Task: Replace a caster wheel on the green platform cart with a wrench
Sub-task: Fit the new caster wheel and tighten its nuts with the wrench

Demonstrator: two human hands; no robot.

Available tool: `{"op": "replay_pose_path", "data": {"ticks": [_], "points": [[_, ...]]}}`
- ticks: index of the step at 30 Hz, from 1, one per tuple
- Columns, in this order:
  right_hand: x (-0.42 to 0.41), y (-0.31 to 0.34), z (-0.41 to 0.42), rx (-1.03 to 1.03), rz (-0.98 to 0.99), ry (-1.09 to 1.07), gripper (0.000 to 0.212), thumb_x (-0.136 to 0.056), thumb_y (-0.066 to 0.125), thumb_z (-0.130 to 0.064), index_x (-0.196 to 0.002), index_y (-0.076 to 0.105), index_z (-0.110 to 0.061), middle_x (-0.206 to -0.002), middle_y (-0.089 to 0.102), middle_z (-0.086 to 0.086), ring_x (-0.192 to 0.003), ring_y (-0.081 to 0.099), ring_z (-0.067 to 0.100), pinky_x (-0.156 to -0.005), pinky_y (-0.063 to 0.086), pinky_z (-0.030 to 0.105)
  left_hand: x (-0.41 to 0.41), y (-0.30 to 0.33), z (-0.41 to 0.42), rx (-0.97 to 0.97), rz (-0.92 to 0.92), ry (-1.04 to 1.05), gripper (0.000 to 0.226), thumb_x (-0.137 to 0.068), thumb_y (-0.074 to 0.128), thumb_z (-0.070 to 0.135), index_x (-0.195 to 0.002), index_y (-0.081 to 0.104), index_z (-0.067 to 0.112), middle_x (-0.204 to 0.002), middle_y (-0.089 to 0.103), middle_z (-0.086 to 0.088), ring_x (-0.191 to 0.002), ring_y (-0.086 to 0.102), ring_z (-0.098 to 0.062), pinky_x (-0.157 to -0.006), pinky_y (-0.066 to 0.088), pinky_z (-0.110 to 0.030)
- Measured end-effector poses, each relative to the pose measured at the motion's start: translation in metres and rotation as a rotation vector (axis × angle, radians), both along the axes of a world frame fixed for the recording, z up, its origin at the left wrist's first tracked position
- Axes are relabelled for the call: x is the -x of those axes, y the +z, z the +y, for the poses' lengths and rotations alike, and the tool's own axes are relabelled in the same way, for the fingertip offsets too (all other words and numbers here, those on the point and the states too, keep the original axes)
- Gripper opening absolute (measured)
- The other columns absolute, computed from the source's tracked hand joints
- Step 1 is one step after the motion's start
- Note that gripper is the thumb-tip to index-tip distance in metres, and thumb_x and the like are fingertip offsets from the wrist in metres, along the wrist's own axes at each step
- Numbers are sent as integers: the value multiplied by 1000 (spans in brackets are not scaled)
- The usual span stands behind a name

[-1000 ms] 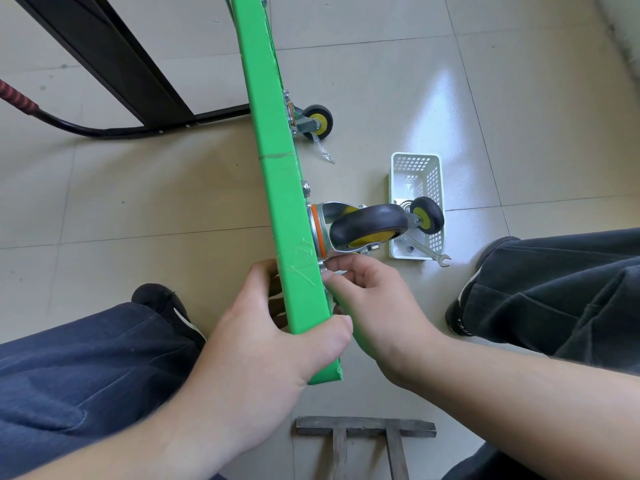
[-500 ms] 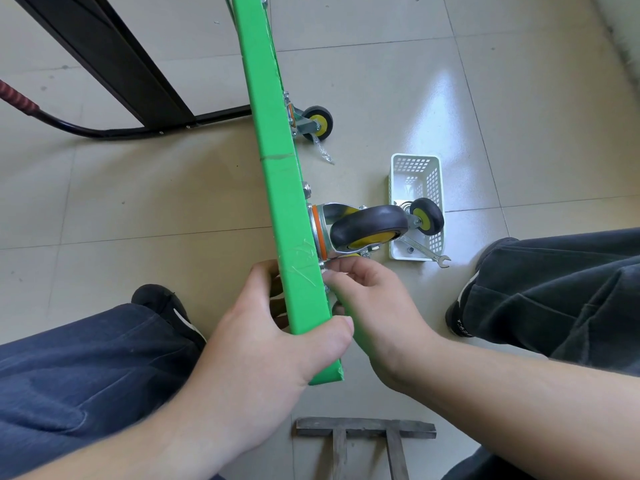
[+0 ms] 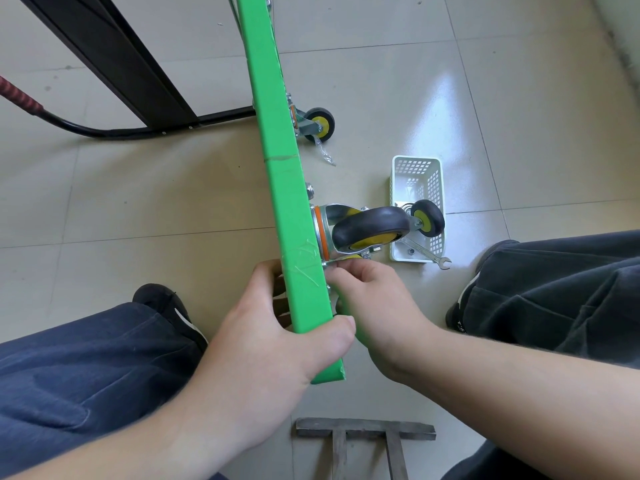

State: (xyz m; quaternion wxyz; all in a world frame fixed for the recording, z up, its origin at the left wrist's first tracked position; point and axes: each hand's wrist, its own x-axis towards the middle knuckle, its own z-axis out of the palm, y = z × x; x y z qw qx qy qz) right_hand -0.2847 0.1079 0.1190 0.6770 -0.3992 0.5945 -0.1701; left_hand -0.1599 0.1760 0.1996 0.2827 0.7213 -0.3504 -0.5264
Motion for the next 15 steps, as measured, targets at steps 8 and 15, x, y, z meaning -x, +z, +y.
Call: {"op": "replay_pose_path", "data": {"ticks": [8,15], "points": [[-2,-2,-1,-32,9,20,49,-70,63,-48,-94,71,-6,-78,61,10,-72,49,19,-70,41,37,-2,0,1,1,1,-11,45,-76,86,34,-112,59,40,-94,75,23,-84,70,4,-63,51,-10],[21,-16,-6,16,98,5,15,-96,58,-19,-85,67,-12,-62,47,-4,-56,45,15,-47,41,21,-2,-1,0,-16,13,-19,53,-62,78,51,-110,58,45,-99,74,23,-89,70,5,-65,51,-8]]}}
